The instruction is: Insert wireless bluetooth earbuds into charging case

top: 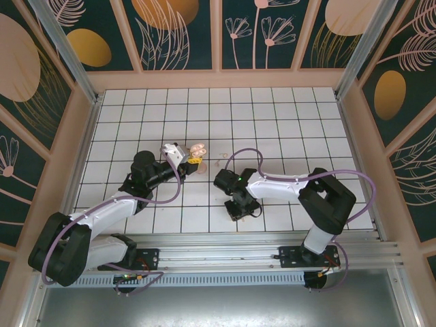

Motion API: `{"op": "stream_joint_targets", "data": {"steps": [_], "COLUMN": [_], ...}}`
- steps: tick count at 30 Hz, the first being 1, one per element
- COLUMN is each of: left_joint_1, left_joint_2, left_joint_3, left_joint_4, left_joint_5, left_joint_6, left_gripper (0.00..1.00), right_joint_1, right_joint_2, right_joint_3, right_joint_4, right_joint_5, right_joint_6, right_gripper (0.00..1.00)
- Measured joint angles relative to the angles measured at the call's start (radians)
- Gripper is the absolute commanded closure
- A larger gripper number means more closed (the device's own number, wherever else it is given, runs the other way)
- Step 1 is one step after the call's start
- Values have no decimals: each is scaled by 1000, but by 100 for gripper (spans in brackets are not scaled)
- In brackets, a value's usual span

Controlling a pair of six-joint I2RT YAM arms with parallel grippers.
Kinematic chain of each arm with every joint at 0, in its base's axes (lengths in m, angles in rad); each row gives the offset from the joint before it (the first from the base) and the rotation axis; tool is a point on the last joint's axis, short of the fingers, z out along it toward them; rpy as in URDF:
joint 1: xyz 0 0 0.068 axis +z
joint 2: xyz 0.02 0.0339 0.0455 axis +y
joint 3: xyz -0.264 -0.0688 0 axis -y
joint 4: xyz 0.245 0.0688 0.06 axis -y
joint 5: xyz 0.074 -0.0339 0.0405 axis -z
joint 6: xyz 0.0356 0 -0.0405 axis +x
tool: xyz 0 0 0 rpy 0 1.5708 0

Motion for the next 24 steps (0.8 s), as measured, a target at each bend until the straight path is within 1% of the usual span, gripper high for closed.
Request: {"op": "stream_joint_targets", "data": {"steps": [11,18,24], "left_joint_1": [0,0,-6], "left_joint_2": [-2,-2,23], "left_joint_3": [1,1,1], "left_joint_4": [0,1,31], "left_joint_5": [0,0,19], "left_joint_6": [0,-1,-30], "left_gripper": [81,82,82], "right_joint_1": [7,3,-28], "right_joint_2": [-16,-134,-243], "right_joint_3": [-1,-15,-20], "right_joint_4": [1,45,158], "right_joint_5": [31,94,192], "right_joint_6": [33,84,109], "right_gripper": [76,76,76]}}
